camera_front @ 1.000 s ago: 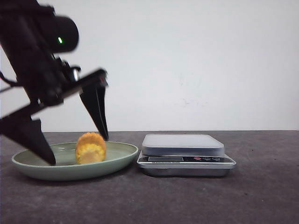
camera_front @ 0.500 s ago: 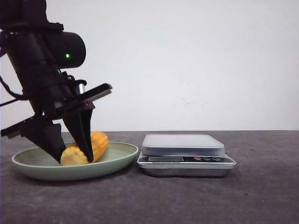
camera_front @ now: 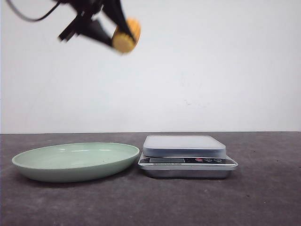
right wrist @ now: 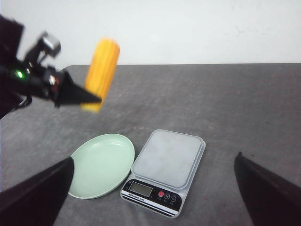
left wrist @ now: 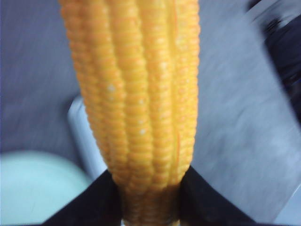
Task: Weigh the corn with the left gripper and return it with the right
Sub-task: 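Lift the corn with the left gripper and carry it over the scale, then lower the corn onto the scale platform and open the left gripper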
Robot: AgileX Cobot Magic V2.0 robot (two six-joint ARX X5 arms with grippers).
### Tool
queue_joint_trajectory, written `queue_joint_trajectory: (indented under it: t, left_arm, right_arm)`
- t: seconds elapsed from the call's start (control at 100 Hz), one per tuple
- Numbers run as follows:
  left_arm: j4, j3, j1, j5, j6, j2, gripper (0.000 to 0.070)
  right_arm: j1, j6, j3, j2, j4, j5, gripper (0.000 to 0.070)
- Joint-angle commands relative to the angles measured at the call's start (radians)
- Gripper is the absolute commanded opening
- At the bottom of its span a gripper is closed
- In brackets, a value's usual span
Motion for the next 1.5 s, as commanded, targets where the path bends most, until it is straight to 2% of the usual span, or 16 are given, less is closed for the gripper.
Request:
queue_joint_trajectory:
  t: [0.0,0.1,0.22,0.49,0.65,0.82,1.17,1.27,1.41,1.49]
  left_arm:
    - [0.085,0.029,-0.022,0.003,0.014,0.017,0.0011]
    - [0.189,0.032,-0.042,-0.006,-0.017,0.018,0.0011]
    - [0.212,0.032,-0.079,-0.098,-0.044,0.032,0.0011]
    - [0.157,0.032,-0.154,-0.114,-0.047,0.164,0.0011]
    - [0.114,0.032,-0.185,-0.114,-0.052,0.262,0.0011]
    - [0.04,0.032,-0.193,-0.102,-0.101,0.353,0.0011]
    - [-0.089,0.032,-0.199,-0.091,-0.1,0.428,0.0015]
    - [-0.093,0.032,-0.199,-0.09,-0.101,0.435,0.0058]
    - [-0.086,0.033,-0.199,-0.09,-0.121,0.435,0.0312]
    - [-0.086,0.034,-0.199,-0.09,-0.126,0.435,0.0416]
  right_arm:
    - [0.002,-0.008,0.011,0.003,0.008,0.001,0.07]
    - [0.002,-0.009,0.011,0.003,0.008,0.001,0.07]
    - [0.002,-0.008,0.011,0.003,0.008,0.001,0.07]
    - [0.004,-0.009,0.011,0.003,0.008,0.003,0.07]
    - [0.015,-0.009,0.011,0.003,0.008,0.034,0.07]
    - [0.015,-0.009,0.011,0.003,0.0,0.034,0.07]
    - [0.015,-0.012,0.011,0.003,-0.037,0.034,0.07]
    - [0.015,-0.012,0.011,0.003,-0.037,0.034,0.07]
    - [0.015,-0.011,0.011,0.003,-0.037,0.034,0.07]
    - [0.015,-0.011,0.011,0.003,-0.037,0.034,0.07]
